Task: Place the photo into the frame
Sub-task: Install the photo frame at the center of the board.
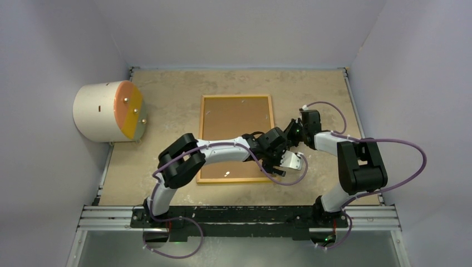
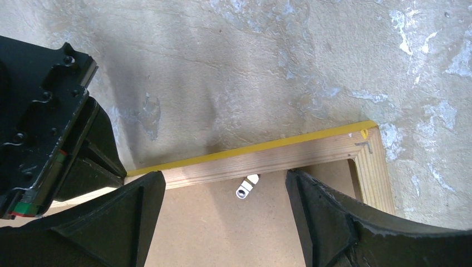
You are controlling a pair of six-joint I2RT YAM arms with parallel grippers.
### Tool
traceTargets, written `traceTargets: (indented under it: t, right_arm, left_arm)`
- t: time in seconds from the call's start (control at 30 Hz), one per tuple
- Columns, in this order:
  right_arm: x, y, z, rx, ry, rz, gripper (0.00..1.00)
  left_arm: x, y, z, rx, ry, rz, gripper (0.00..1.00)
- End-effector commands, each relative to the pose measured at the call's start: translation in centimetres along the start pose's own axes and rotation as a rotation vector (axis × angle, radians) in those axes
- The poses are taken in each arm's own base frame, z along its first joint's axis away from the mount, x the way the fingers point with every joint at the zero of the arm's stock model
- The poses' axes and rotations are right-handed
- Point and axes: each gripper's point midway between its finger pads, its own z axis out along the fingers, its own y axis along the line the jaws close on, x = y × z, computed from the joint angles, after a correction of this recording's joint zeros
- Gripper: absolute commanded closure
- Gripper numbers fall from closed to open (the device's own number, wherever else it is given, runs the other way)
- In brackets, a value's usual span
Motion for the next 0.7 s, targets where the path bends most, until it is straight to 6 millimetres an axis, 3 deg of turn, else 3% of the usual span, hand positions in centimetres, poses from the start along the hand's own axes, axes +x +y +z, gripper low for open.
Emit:
traceTargets:
  t: [0.0,0.17,0.3,0.47,0.67]
  right_arm:
    - [5.1,-6.8,0.4,0.265,0.132,0.028,1.0]
    - [4.1,-5.2,-0.2,0.223,0.105,0.014,1.0]
    - [2.4,-3.4,-1.5,0.196,0.055,-0.014,1.0]
    - [1.0,-2.1,-3.2,0.193,0.001,-0.038,1.0]
    - [-0.5,-0.9,-5.5,0.191,-0.105,-0.07,0.91]
  left_arm:
    - [-1.7,0.3,-2.2,-0.004,-0.031,0.008,0.14]
    - [-3.5,2.5,-5.0,-0.048,-0.048,-0.009,0.14]
    - [-3.6,5.1,-8.8,-0.07,-0.071,-0.086,0.13]
    - [0.3,8.7,-15.3,-0.124,-0.085,-0.252,0.13]
    - [9.5,11.0,-21.6,-0.242,-0.035,-0.457,0.13]
